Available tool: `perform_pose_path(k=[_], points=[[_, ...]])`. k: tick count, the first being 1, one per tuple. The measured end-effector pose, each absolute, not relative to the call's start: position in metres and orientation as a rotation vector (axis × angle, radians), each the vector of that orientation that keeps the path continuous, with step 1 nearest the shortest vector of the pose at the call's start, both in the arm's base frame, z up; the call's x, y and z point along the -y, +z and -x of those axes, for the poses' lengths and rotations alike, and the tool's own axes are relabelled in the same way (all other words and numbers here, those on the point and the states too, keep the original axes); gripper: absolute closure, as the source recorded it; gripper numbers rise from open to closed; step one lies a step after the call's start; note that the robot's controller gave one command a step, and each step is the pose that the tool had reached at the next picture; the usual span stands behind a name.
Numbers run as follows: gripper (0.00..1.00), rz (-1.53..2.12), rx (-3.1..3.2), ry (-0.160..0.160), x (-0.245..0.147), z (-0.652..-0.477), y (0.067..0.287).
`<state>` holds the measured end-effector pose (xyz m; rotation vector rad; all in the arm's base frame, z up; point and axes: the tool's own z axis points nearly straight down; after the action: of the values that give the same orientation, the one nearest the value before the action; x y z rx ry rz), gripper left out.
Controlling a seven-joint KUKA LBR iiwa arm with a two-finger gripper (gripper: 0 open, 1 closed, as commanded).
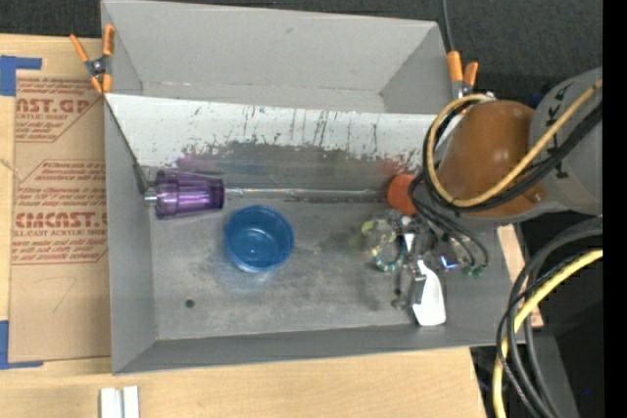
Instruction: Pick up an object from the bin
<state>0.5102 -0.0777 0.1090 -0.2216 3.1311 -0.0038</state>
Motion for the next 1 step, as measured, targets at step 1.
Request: perform_pose_path(k=[1], points=[[0.0,0.204,-3.129,-0.005,0.0739,-0.5169,0.1036]])
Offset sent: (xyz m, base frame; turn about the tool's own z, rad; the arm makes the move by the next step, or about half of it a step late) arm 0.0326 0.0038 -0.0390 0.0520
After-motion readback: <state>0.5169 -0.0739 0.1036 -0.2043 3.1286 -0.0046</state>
